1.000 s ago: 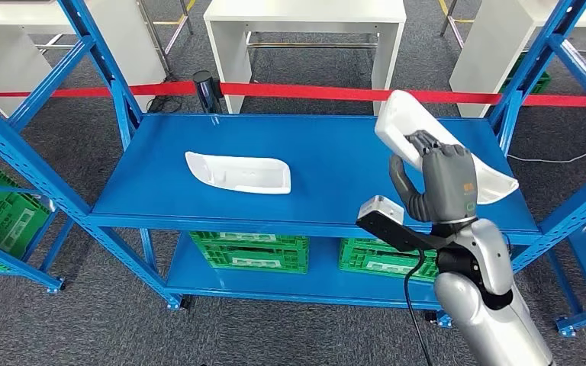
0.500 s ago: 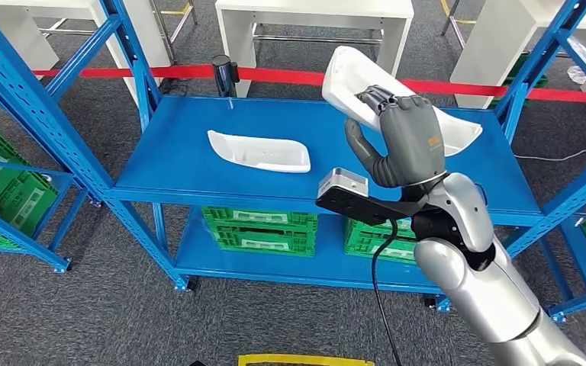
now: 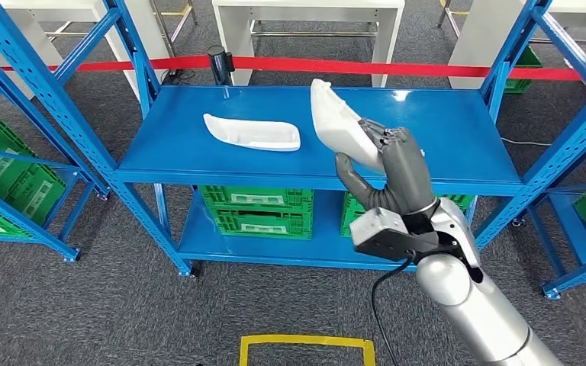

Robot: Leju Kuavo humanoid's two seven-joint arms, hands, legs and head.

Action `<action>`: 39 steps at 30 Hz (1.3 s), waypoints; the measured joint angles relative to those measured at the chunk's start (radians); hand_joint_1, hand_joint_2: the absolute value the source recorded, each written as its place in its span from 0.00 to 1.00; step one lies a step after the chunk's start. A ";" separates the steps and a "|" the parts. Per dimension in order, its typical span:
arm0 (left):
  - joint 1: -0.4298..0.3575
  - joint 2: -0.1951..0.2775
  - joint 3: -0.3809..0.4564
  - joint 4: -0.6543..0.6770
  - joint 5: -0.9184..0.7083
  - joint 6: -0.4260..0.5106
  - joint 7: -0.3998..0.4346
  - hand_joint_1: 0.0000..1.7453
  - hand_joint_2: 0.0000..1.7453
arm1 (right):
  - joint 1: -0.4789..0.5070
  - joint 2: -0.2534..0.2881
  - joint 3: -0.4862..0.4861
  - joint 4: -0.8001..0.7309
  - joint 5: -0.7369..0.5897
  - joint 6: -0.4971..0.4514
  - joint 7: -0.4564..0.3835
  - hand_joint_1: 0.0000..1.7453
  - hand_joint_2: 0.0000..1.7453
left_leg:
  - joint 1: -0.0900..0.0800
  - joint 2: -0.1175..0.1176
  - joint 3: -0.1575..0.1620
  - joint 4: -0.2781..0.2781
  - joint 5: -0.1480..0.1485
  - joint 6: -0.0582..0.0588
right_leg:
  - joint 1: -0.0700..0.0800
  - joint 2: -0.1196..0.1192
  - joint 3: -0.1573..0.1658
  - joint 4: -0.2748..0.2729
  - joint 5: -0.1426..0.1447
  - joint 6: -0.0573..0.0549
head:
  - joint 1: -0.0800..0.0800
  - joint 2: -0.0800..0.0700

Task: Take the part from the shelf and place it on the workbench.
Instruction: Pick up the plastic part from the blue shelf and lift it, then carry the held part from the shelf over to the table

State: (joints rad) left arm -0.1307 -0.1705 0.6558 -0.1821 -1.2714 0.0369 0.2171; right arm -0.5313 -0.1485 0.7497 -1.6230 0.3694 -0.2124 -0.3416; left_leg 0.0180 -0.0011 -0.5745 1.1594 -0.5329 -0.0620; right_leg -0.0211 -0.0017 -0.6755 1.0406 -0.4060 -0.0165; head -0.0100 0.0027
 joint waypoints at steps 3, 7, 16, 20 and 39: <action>-0.005 0.001 0.000 0.000 0.007 -0.009 -0.012 0.00 1.00 | 0.063 0.012 -0.037 -0.045 -0.084 -0.006 -0.128 1.00 1.00 | -0.009 -0.009 0.085 -0.136 -0.019 0.020 | 0.000 -0.001 -0.008 -0.006 0.028 0.022 | -0.002 0.000; -0.003 0.006 0.001 0.000 0.021 -0.027 -0.030 0.00 1.00 | 0.157 0.036 -0.081 -0.097 -0.122 -0.069 -0.224 1.00 1.00 | -0.009 -0.007 0.067 -0.148 0.010 0.056 | -0.004 0.000 -0.009 -0.014 0.036 0.044 | -0.004 0.000; 0.013 0.017 0.011 -0.001 0.028 -0.013 -0.051 0.00 1.00 | 0.412 0.085 -0.232 -0.156 -0.262 -0.013 -0.324 1.00 1.00 | -0.025 0.001 -0.063 -0.131 0.109 0.079 | 0.014 0.001 0.058 0.164 -0.123 0.027 | -0.004 0.000; 0.013 0.018 0.014 -0.002 0.017 -0.013 -0.048 0.00 1.00 | 0.520 0.125 -0.314 -0.170 -0.198 -0.013 -0.330 1.00 1.00 | -0.026 -0.001 -0.079 -0.127 0.139 0.059 | 0.028 -0.003 0.179 -0.020 -0.145 0.002 | -0.004 0.000; 0.035 0.034 0.049 0.000 0.069 0.063 -0.055 0.00 1.00 | 0.623 0.141 -0.315 -0.083 -0.190 -0.041 -0.353 1.00 1.00 | -0.009 0.005 0.079 -0.161 0.007 0.069 | -0.004 -0.005 -0.019 0.023 -0.023 0.048 | -0.013 0.000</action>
State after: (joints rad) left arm -0.0954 -0.1363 0.7052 -0.1819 -1.2027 0.0999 0.1625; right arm 0.0920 -0.0078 0.4350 -1.7060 0.1798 -0.2534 -0.6951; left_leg 0.0088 0.0038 -0.4953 0.9980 -0.5257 0.0075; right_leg -0.0251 -0.0064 -0.6949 1.0637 -0.4292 0.0315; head -0.0235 0.0027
